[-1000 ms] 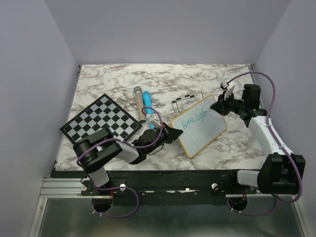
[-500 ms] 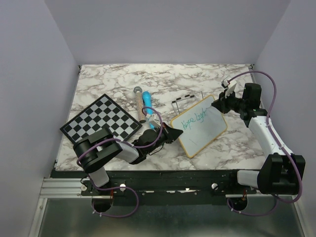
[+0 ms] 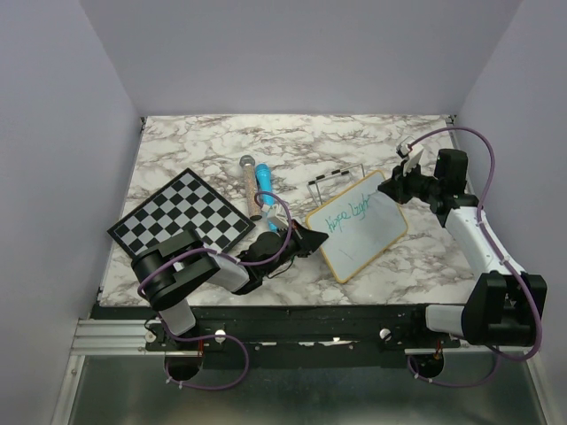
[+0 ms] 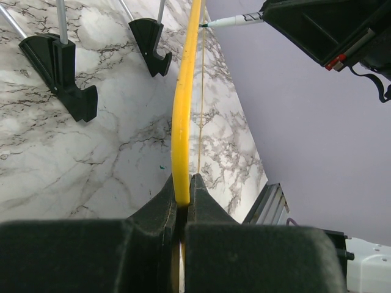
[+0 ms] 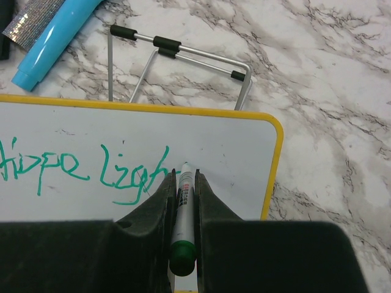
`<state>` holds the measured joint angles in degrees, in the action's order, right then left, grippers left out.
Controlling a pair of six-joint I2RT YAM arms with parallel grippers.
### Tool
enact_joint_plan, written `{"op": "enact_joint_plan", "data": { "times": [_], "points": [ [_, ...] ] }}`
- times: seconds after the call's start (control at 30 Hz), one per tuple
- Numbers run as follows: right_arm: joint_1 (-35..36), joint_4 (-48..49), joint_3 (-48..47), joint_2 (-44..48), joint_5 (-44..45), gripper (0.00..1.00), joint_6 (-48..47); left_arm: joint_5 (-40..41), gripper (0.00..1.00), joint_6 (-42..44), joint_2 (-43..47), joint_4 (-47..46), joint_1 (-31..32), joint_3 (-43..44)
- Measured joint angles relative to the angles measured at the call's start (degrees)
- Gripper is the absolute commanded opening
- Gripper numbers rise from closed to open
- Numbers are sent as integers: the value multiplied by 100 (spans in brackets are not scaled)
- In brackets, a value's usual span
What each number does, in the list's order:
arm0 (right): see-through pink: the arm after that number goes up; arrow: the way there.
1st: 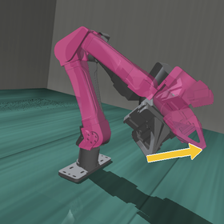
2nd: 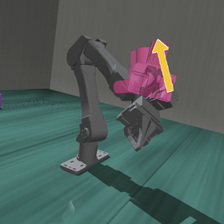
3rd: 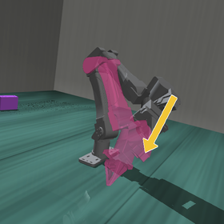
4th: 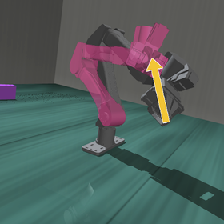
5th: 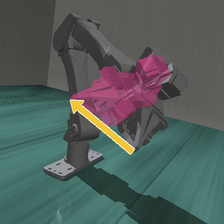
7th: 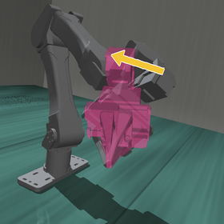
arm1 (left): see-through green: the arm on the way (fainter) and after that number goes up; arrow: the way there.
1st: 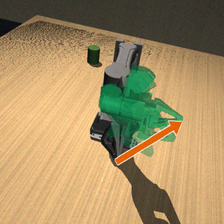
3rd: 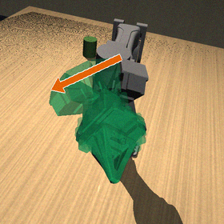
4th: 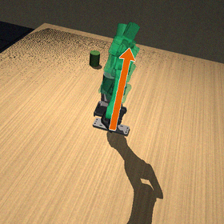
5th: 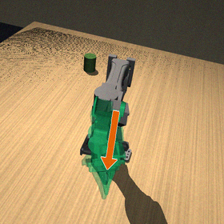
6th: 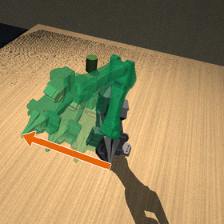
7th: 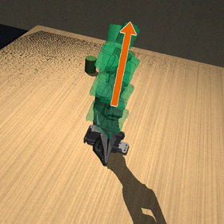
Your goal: Write a sentence on the whiteboard
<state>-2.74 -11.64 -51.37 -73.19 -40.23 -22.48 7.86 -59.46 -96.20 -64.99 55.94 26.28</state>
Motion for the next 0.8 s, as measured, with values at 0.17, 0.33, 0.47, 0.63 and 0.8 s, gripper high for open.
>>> {"op": "enact_joint_plan", "data": {
  "times": [0.17,0.33,0.47,0.63,0.8],
  "points": [
    [0,-22,0,-33,-48,1,-15,0,0,-33,0,7,-2,0],
    [0,-131,0,-31,-81,0,-125,2,0,-44,0,11,-2,0],
    [0,-223,0,-20,-98,0,-229,2,0,-70,0,22,-4,0],
    [0,-402,0,7,-98,1,-356,2,0,-83,0,28,-7,0],
    [0,-520,0,13,-90,1,-459,4,0,-111,0,37,-9,0]
  ]
}}
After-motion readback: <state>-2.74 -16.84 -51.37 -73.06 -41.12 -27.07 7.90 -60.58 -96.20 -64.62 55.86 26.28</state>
